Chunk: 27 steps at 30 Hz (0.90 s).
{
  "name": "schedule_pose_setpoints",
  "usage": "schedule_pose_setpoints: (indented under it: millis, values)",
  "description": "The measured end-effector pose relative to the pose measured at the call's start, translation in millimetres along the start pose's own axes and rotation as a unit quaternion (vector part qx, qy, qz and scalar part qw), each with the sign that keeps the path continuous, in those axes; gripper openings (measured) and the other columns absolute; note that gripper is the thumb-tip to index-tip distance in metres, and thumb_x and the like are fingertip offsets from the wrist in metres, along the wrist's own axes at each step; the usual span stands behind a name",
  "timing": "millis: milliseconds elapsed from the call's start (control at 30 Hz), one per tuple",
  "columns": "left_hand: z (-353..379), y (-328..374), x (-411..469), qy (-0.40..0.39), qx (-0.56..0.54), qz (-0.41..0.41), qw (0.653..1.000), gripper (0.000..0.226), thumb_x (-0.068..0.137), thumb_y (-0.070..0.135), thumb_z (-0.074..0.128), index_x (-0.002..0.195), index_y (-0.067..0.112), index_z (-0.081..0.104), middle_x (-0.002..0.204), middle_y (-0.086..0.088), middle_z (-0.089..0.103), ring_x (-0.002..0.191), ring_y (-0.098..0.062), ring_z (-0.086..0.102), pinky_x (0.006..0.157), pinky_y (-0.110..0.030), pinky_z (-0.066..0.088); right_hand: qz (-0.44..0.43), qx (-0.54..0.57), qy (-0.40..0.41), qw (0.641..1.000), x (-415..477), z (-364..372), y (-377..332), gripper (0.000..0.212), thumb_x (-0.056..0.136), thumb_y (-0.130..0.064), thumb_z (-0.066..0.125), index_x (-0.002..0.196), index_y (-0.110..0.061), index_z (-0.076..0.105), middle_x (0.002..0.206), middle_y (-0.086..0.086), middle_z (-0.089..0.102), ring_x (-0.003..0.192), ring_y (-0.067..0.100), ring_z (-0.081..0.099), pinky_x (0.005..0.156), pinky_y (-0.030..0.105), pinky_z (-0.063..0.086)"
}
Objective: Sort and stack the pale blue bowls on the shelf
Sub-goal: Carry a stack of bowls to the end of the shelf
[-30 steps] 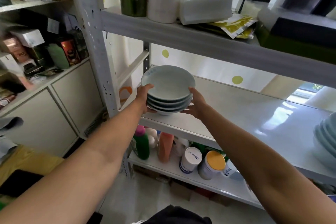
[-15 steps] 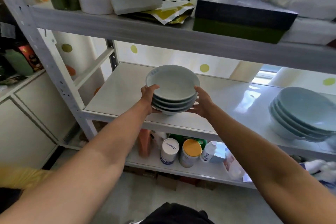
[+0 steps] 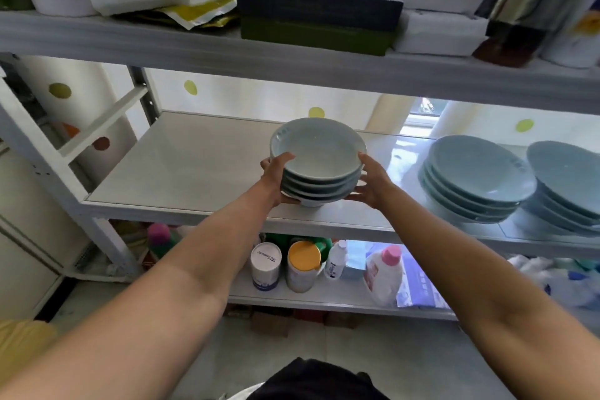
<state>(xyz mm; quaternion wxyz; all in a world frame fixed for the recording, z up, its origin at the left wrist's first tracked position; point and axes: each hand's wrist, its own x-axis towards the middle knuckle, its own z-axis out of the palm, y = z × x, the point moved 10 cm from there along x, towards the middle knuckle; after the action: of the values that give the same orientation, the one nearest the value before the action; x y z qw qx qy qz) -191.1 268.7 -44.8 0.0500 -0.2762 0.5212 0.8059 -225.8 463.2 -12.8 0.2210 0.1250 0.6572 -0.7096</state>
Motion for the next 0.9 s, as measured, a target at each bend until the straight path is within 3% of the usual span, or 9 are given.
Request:
schedule_pose_setpoints:
  millis: [133, 300, 467, 700, 900]
  values:
    - [32, -14, -1, -0.006, 0.014, -0.001, 1.0, 0.069, 0.068, 0.04, 0.068, 0.126, 0.026, 0.033, 0.127, -0.016, 0.045, 0.109, -0.04, 0.052, 0.065, -0.062, 0.054, -0.003, -0.001, 0.021, 1.0, -5, -37, -2, 0.051, 0.092, -0.046, 0.05, 0.131, -0.014, 0.044, 0.135, 0.015, 0.047, 0.108, 0.036, 0.053, 0.095, 0.05, 0.05]
    - [65, -30, -2, -0.015, 0.031, -0.008, 0.999, 0.062, 0.074, 0.039, 0.066, 0.124, 0.025, 0.032, 0.127, -0.016, 0.045, 0.11, -0.038, 0.052, 0.069, -0.059, 0.055, -0.006, -0.011, 0.029, 1.0, -12, -73, -5, 0.034, 0.095, -0.048, 0.045, 0.113, -0.02, 0.043, 0.117, 0.01, 0.049, 0.108, 0.034, 0.052, 0.098, 0.049, 0.048]
    - [87, -42, -5, -0.022, 0.032, -0.011, 0.999, 0.062, 0.075, 0.039, 0.067, 0.125, 0.024, 0.032, 0.127, -0.015, 0.044, 0.109, -0.038, 0.052, 0.068, -0.06, 0.055, -0.004, -0.001, 0.045, 0.999, -13, -99, -1, 0.057, 0.094, -0.052, 0.042, 0.136, -0.014, 0.041, 0.134, 0.015, 0.049, 0.106, 0.034, 0.054, 0.092, 0.048, 0.051]
    - [94, -48, -7, -0.006, 0.037, -0.005, 0.999, 0.061, 0.076, 0.038, 0.063, 0.126, 0.027, 0.031, 0.128, -0.014, 0.044, 0.113, -0.037, 0.05, 0.076, -0.061, 0.053, 0.0, 0.016, 0.051, 0.999, -20, -109, 2, 0.063, 0.093, -0.055, 0.042, 0.14, -0.013, 0.041, 0.135, 0.013, 0.05, 0.103, 0.031, 0.057, 0.085, 0.044, 0.053]
    - [101, -53, -15, 0.003, 0.023, -0.011, 1.0, 0.061, 0.072, 0.038, 0.065, 0.122, 0.028, 0.033, 0.128, -0.014, 0.043, 0.111, -0.038, 0.051, 0.067, -0.06, 0.055, -0.002, 0.009, 0.046, 0.999, -25, -116, 2, 0.06, 0.095, -0.053, 0.039, 0.14, -0.015, 0.04, 0.136, 0.013, 0.049, 0.103, 0.031, 0.054, 0.087, 0.044, 0.051]
